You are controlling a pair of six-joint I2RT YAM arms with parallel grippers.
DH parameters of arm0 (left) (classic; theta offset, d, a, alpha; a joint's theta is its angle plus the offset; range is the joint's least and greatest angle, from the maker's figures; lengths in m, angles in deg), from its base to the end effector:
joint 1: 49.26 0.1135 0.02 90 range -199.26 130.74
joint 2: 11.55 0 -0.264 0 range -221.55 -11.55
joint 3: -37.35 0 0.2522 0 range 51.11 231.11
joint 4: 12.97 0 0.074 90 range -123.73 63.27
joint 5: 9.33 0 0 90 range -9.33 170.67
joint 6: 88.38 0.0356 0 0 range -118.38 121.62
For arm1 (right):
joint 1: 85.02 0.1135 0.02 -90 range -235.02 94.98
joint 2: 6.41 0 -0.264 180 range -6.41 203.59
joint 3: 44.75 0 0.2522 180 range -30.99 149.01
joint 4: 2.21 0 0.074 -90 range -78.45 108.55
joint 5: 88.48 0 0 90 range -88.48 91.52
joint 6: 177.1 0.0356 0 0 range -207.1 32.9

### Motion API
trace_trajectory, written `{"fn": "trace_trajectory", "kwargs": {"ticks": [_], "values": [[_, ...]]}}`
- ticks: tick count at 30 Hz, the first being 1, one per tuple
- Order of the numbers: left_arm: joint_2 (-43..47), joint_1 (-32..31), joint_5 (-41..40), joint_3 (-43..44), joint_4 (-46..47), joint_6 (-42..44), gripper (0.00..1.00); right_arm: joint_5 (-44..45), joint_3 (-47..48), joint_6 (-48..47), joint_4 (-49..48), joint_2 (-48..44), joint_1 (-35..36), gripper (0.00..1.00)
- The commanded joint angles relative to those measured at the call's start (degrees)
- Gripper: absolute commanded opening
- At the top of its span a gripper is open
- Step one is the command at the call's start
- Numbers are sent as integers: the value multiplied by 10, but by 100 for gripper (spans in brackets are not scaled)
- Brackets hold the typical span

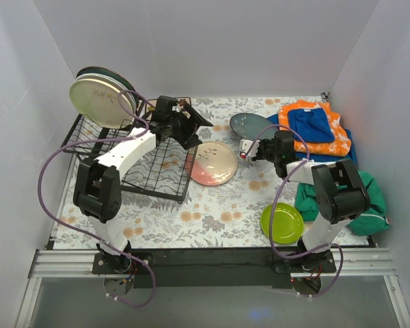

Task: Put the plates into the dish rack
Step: Grab a plate with the right arm, then pass the plate from the right arm to the left

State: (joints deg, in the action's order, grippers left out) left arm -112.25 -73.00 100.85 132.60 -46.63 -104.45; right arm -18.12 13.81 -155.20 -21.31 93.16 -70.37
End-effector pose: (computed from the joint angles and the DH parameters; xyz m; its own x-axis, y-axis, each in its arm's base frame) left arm 0.3643 -0.1737 0.2812 -0.4387 -0.7924 0.4239 -0.7273 0.0360 -0.6854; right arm 0.3394 0.1011 0.1682 0.3663 -0.8075 -0.4624 -0.5363 0.2229 -0.8140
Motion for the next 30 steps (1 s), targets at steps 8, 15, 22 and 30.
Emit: {"fn": "trace_trajectory", "kwargs": {"ticks": [8, 15, 22, 30], "values": [[-44, 2, 70, 37, -21, -38, 78, -41, -88, 2, -84, -222, 31, 1], [-61, -6, 79, 47, -18, -43, 78, -44, -103, 14, -22, -312, 86, 1], [-56, -9, 93, 27, -27, -35, 67, -26, -96, 30, 13, -344, 155, 1], [-18, -9, 73, 9, -57, 20, 0, -8, -92, 32, 36, -355, 193, 1]]}}
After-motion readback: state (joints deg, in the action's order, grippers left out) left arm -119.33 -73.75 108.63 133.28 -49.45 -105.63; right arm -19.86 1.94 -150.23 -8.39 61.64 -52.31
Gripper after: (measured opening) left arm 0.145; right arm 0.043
